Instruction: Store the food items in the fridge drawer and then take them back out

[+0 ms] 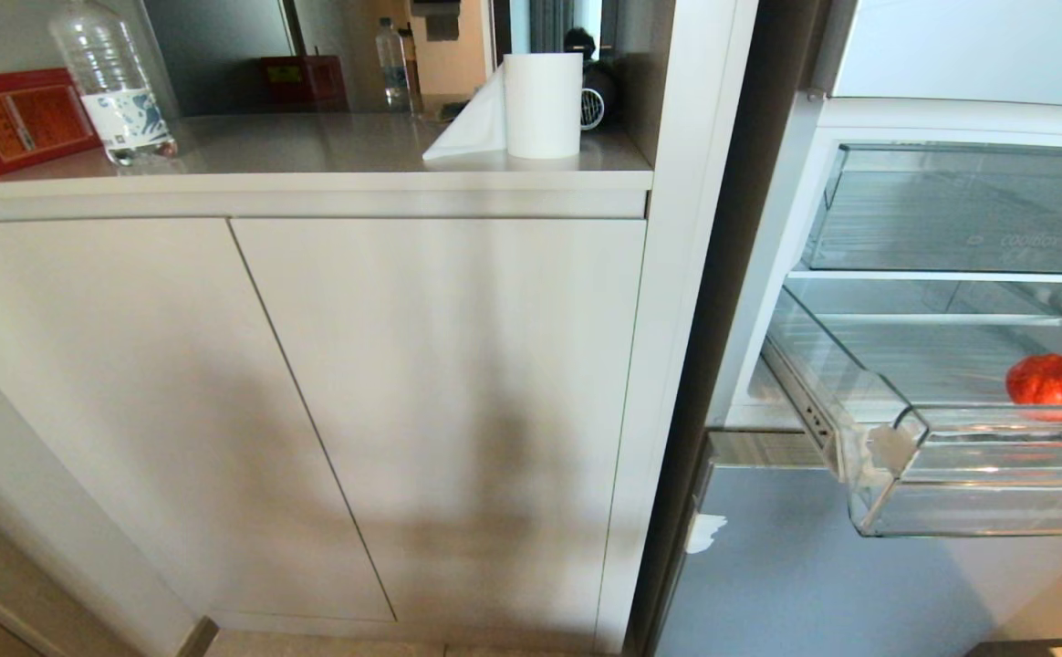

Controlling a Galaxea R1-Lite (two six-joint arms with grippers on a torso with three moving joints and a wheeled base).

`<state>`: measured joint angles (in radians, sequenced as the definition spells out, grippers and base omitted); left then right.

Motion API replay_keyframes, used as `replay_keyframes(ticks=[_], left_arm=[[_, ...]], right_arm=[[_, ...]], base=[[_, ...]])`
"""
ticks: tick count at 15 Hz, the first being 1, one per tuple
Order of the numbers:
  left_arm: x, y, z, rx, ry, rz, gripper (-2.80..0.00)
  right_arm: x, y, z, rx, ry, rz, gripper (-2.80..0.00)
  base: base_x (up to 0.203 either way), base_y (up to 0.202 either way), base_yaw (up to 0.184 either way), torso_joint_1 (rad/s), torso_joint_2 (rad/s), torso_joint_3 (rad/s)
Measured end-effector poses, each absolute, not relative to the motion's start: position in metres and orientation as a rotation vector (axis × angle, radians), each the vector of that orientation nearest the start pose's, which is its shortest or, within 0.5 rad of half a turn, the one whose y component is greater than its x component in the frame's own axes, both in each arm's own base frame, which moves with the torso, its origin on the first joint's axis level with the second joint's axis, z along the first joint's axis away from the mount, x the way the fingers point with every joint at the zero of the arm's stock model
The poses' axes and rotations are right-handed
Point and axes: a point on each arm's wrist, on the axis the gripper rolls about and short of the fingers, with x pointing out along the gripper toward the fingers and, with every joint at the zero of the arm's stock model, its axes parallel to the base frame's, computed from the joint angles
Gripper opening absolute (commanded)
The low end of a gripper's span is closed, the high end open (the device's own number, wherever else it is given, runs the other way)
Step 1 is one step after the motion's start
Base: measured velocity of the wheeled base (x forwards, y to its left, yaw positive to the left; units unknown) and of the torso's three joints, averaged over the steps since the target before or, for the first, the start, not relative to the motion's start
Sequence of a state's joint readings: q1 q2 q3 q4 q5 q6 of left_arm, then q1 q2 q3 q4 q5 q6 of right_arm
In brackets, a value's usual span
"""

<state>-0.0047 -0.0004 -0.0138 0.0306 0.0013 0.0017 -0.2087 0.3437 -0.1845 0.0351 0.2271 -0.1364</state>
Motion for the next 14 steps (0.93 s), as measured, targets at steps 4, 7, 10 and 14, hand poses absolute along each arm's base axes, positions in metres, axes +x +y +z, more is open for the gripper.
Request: replay_keyframes(ticks=[4,7,10,14], left_arm=[[-0.024,0.0,0.076,0.002,0.016,-0.003,-2.8],[-0.024,0.0,0.076,0.002,0.016,-0.003,-2.8],[-0.024,0.0,0.076,0.001,0.016,-0.003,-2.8],[-0.024,0.0,0.076,0.0,0.016,-0.003,-2.8]], right_arm=[[0.002,0.003,0.095,-0.145,0.162,0.053,-2.8],[-0.003,0.002,0.087,-0.17,0.161,0.081,-2.8],[-0.013,0.001,0.079,-0.183,0.111,0.087,-2.8],[-0.021,0.0,0.076,-0.113,0.023,0.034,-2.8]], base=[[0.0,0.0,0.0,0.0,0.0,0.0],[0.0,0.0,0.0,0.0,0.0,0.0],[0.0,0.0,0.0,0.0,0.0,0.0],[0.0,0.0,0.0,0.0,0.0,0.0]])
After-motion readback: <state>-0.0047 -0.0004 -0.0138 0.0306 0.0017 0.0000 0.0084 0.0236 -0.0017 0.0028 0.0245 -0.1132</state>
